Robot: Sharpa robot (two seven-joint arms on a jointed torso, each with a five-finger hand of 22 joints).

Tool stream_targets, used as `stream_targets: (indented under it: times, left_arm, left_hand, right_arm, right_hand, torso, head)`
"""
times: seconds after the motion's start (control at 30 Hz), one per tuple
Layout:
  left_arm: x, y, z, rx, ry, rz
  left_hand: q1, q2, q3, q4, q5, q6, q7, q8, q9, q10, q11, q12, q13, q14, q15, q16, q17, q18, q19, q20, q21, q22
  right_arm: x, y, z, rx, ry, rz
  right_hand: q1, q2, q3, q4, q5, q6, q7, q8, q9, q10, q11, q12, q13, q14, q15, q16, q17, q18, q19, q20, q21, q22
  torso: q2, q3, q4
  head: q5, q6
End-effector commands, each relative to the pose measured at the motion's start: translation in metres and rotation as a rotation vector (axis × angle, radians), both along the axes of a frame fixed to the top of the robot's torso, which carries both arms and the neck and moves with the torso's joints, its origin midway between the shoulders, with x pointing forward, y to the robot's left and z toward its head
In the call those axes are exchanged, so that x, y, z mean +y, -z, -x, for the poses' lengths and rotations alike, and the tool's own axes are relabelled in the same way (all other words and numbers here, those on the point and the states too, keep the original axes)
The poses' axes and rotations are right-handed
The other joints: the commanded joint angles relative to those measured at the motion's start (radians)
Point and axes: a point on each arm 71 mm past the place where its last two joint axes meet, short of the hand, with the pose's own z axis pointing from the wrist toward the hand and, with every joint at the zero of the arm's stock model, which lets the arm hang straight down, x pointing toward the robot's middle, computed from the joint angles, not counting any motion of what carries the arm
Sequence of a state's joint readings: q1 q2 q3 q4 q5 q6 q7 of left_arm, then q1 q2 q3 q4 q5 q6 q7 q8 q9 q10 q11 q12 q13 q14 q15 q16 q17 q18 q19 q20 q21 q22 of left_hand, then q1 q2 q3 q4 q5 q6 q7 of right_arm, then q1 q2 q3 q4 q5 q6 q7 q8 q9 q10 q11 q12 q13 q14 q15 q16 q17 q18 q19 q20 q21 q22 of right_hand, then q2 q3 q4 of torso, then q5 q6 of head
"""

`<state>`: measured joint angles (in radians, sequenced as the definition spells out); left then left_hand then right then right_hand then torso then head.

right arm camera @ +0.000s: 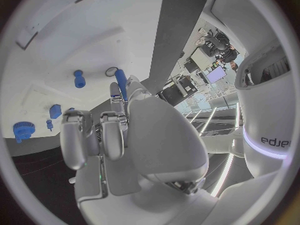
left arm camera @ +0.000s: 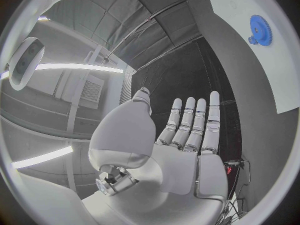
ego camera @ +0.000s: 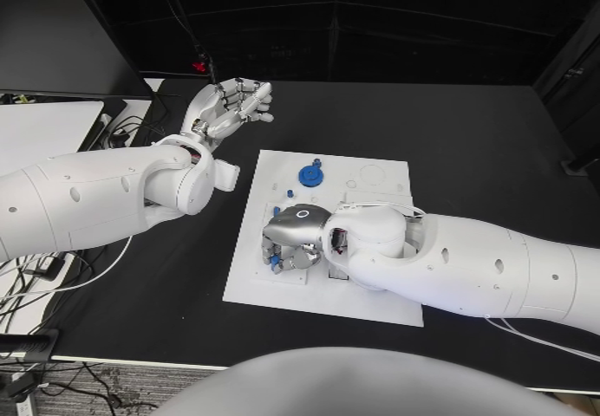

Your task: Assemble the parts on the task board

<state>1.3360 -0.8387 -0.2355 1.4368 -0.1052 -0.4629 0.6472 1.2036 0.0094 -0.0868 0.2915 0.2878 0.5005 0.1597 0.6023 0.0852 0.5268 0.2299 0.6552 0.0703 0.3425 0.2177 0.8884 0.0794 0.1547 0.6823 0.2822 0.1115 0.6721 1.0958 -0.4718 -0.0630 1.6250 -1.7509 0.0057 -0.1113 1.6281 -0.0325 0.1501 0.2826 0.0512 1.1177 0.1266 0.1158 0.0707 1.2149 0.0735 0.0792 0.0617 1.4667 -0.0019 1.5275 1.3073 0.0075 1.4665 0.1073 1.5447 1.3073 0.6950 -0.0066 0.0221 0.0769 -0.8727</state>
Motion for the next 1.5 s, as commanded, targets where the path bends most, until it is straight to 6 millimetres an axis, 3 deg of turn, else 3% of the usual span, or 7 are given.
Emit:
stream_targets:
  times: [0.03, 0.33, 0.5, 0.9, 1.17, 1.4, 1.5]
  left_arm:
    - [-0.0003, -0.0011, 0.0001, -0.003, 0.009, 0.005]
    - [-0.0007, -0.001, -0.0001, -0.003, 0.011, 0.006]
    - [0.0006, -0.0009, -0.0002, -0.003, 0.008, 0.005]
    - [-0.0003, -0.0004, -0.0004, -0.001, 0.01, 0.005]
    - [-0.0005, -0.0004, -0.0003, -0.001, 0.01, 0.005]
    - [-0.0005, -0.0004, -0.0004, 0.0, 0.01, 0.005]
    - [-0.0009, -0.0004, -0.0005, 0.0, 0.011, 0.005]
  left_hand:
    - [0.005, 0.009, -0.006, 0.001, 0.004, -0.006, 0.109, 0.006, -0.001, -0.006, -0.002, 0.003, -0.001, -0.002, -0.005, 0.004, -0.001, -0.008, 0.004, 0.001, 0.007, 0.002]
    - [0.005, 0.009, -0.006, 0.001, 0.004, -0.006, 0.109, 0.006, -0.001, -0.006, -0.002, 0.003, -0.001, -0.002, -0.005, 0.004, -0.001, -0.008, 0.004, 0.001, 0.007, 0.002]
    - [0.005, 0.009, -0.006, 0.001, 0.004, -0.006, 0.109, 0.006, -0.001, -0.006, -0.002, 0.003, -0.001, -0.002, -0.005, 0.004, -0.001, -0.008, 0.004, 0.001, 0.007, 0.002]
    - [0.005, 0.009, -0.006, 0.001, 0.004, -0.006, 0.109, 0.006, -0.001, -0.006, -0.002, 0.003, -0.001, -0.002, -0.005, 0.004, -0.001, -0.008, 0.004, 0.001, 0.007, 0.002]
    - [0.006, 0.011, -0.007, 0.001, 0.005, -0.007, 0.109, 0.008, -0.001, -0.006, -0.002, 0.005, -0.001, -0.002, -0.005, 0.005, -0.002, -0.008, 0.005, 0.001, 0.008, 0.002]
    - [0.006, 0.011, -0.007, 0.001, 0.005, -0.007, 0.109, 0.008, -0.001, -0.006, -0.002, 0.005, -0.001, -0.002, -0.005, 0.005, -0.002, -0.008, 0.005, 0.001, 0.008, 0.002]
    - [0.006, 0.011, -0.007, 0.001, 0.005, -0.007, 0.109, 0.008, -0.001, -0.006, -0.002, 0.005, -0.001, -0.002, -0.005, 0.005, -0.002, -0.008, 0.005, 0.001, 0.008, 0.002]
  right_arm:
    - [-0.0024, 0.0017, -0.0008, -0.039, 0.003, 0.029]
    - [-0.0072, 0.0026, -0.0005, -0.057, 0.017, 0.034]
    - [-0.0102, 0.0021, -0.0007, -0.065, 0.025, 0.028]
    - [-0.0105, 0.0021, -0.0009, -0.067, 0.025, 0.027]
    - [-0.0091, 0.0019, -0.0009, -0.069, 0.025, 0.024]
    - [-0.0079, 0.0042, -0.0004, -0.065, 0.015, 0.06]
    - [-0.0078, 0.0045, -0.0001, -0.065, 0.013, 0.065]
  right_hand:
    - [0.013, 0.001, 0.006, 0.001, -0.003, 0.003, 0.007, -0.001, 0.0, 0.001, 0.003, -0.005, -0.001, 0.086, 0.004, 0.006, 0.173, 0.001, 0.087, 0.0, -0.002, 0.251]
    - [0.014, 0.002, 0.007, 0.001, -0.003, 0.004, 0.007, -0.001, 0.0, 0.002, 0.003, -0.006, -0.001, 0.086, 0.004, 0.006, 0.173, 0.001, 0.087, 0.001, -0.003, 0.251]
    - [0.014, 0.002, 0.007, 0.0, -0.004, 0.005, 0.008, -0.001, 0.0, 0.002, 0.003, -0.006, -0.001, 0.086, 0.005, 0.006, 0.173, 0.001, 0.087, 0.001, -0.003, 0.251]
    - [0.014, 0.002, 0.007, 0.001, -0.004, 0.006, 0.008, -0.001, 0.0, 0.003, 0.004, -0.006, -0.001, 0.086, 0.005, 0.006, 0.173, 0.001, 0.087, 0.001, -0.003, 0.251]
    - [0.016, 0.002, 0.01, 0.0, -0.003, 0.002, 0.01, -0.005, -0.001, 0.001, 0.005, -0.011, -0.001, 0.086, 0.006, 0.005, 0.171, 0.001, 0.086, 0.002, -0.004, 0.25]
    - [-0.003, -0.037, -0.008, 0.005, -0.005, -0.047, 0.013, -0.037, -0.008, -0.061, 0.021, -0.022, -0.003, 0.082, 0.018, -0.001, 0.155, 0.003, 0.082, 0.01, -0.011, 0.248]
    - [-0.035, -0.058, -0.03, 0.005, -0.003, -0.096, 0.034, -0.055, -0.008, -0.111, 0.035, -0.019, -0.001, 0.079, 0.03, -0.007, 0.142, 0.005, 0.077, 0.019, -0.019, 0.244]
  torso:
    - [-0.001, -0.0005, -0.002]
    - [0.0, 0.0013, -0.0008]
    - [-0.001, 0.0004, -0.0022]
    - [0.0, -0.0011, 0.0013]
    - [0.0, -0.0005, 0.0004]
    - [0.0, -0.0003, 0.0002]
    - [0.0, 0.0002, 0.0003]
  head:
    - [0.003, 0.0]
    - [0.0, 0.0]
    - [-0.003, 0.0]
    - [-0.012, 0.0]
    - [-0.008, 0.0]
    - [-0.01, 0.0]
    - [-0.01, 0.0]
